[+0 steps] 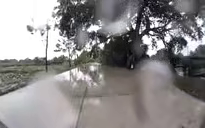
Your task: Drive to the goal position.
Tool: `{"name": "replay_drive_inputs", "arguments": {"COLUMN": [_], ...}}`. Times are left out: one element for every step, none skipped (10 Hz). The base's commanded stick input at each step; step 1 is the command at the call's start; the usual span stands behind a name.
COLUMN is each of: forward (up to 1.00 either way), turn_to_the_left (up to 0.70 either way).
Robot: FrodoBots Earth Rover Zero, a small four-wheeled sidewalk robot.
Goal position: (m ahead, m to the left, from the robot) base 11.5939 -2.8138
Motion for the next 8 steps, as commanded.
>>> {"name": "replay_drive_inputs", "arguments": {"forward": [0.85,0.85,0.85,0.85,0.85,0.85,0.85,0.85], "turn_to_the_left": [0.0,0.0,0.0,0.0,0.0,0.0,0.0,0.0]}}
